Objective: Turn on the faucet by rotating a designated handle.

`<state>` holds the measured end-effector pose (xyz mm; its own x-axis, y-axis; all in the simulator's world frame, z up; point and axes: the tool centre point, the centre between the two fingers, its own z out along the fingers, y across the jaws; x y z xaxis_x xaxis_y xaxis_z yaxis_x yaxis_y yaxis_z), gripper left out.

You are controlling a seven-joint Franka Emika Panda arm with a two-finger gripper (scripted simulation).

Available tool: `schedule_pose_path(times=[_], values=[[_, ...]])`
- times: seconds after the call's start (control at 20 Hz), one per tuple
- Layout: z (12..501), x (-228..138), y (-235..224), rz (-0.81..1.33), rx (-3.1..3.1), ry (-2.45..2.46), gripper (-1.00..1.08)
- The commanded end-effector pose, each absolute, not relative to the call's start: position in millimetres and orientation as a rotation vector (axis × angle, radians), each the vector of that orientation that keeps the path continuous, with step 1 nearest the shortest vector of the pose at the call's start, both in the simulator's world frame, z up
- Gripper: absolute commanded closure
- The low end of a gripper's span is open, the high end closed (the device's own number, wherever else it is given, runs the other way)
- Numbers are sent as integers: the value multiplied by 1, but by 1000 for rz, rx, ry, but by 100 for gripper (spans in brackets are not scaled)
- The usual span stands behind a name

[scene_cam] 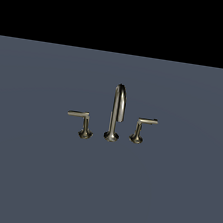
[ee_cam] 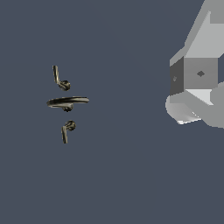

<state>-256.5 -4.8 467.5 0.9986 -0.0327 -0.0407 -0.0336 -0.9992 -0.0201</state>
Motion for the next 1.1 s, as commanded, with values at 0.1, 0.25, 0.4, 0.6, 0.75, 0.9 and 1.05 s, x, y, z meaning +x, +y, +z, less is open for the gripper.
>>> schedule_pose_path(times=[0.1, 0.25, 0.4, 0.6, 0.75, 0.9, 1.05], values=[[467, -256, -5, 63, -3120, 56, 108], [463, -253, -3, 63, -3119, 77, 108], [456, -248, -2, 62, -3118, 117, 108], [442, -236, 2, 60, -3114, 200, 108], [428, -224, 5, 58, -3108, 283, 108], [411, -210, 7, 56, -3098, 384, 108], [391, -193, 9, 53, -3082, 497, 108]])
